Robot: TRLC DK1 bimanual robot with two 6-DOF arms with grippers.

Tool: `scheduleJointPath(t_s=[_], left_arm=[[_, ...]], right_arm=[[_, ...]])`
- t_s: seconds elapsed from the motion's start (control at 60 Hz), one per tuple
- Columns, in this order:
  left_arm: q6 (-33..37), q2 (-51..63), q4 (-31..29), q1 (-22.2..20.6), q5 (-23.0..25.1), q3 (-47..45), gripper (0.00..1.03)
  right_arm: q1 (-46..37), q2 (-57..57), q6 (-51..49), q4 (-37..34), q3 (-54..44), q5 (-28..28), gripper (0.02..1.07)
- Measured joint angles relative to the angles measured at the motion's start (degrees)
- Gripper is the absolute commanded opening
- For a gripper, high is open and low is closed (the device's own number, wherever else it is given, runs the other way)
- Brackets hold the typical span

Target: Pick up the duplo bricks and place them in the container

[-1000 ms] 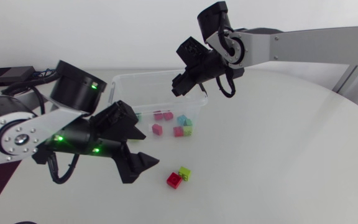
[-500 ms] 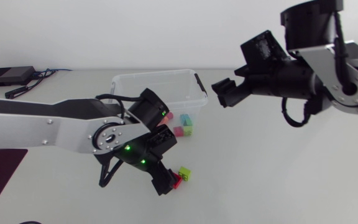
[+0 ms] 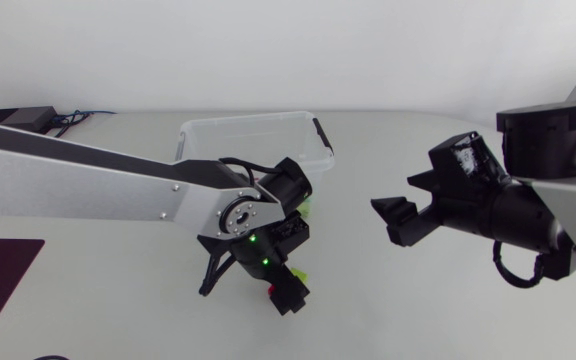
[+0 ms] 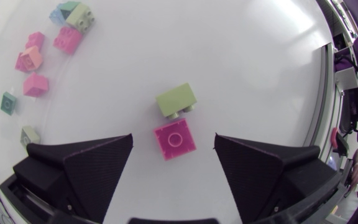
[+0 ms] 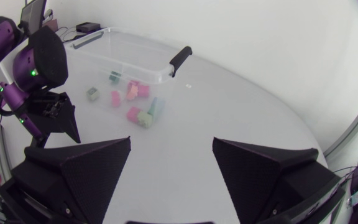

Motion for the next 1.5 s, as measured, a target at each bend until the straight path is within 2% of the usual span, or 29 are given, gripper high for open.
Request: scheduleJointPath(t_s=[0.1, 0.217, 0.233, 0.333, 0.35, 0.483, 0.65, 0.867, 1.05, 1.267, 1.5], left_arm=[[-0.2, 1.6, -1.1, -0.1, 0.0, 1.1, 0.82], [-0.5, 3.7, -1.7, -0.5, 0.0, 2.3, 0.69], [-0.7, 3.9, -1.7, -0.6, 0.0, 2.5, 0.63], [-1.3, 6.1, -1.7, -0.6, 0.0, 3.6, 0.50], [-1.3, 6.2, -1.7, -0.6, 0.0, 3.6, 0.36], [-1.3, 6.3, -2.9, -0.6, 0.0, 3.7, 0.25], [-1.2, 5.4, -6.6, -0.6, 0.0, 3.3, 0.23], [1.7, -4.6, -11.1, 1.0, 0.0, 2.2, 0.24], [4.4, -14.3, -11.4, 6.4, 0.4, 2.4, 0.24], [5.2, -19.9, -11.4, 11.7, 2.2, 4.8, 0.24], [5.4, -25.1, -5.4, 16.9, 3.7, 7.4, 0.25]], right_arm=[[0.0, -1.4, 0.0, -0.3, -1.9, -0.5, 0.97], [0.0, -3.3, 0.0, -0.3, -3.7, -0.7, 0.97], [0.0, -3.4, 0.0, -0.3, -3.8, -0.7, 0.97], [-0.2, -3.7, -0.4, -0.4, -4.8, -1.5, 0.97], [-0.3, -3.7, -0.5, -0.4, -4.9, -2.0, 0.97], [0.0, -3.6, -3.5, -0.8, -5.8, -6.2, 0.97], [1.9, -0.7, -7.9, -1.0, -6.3, -9.9, 0.97], [5.2, 8.2, -9.8, -1.0, -6.1, -11.5, 0.98], [9.6, 16.7, -9.7, -1.5, -1.2, -11.5, 0.98], [15.1, 25.9, -9.5, -2.6, 4.8, -10.7, 0.98], [18.7, 36.2, -9.3, -3.5, 10.2, -8.1, 0.97]])
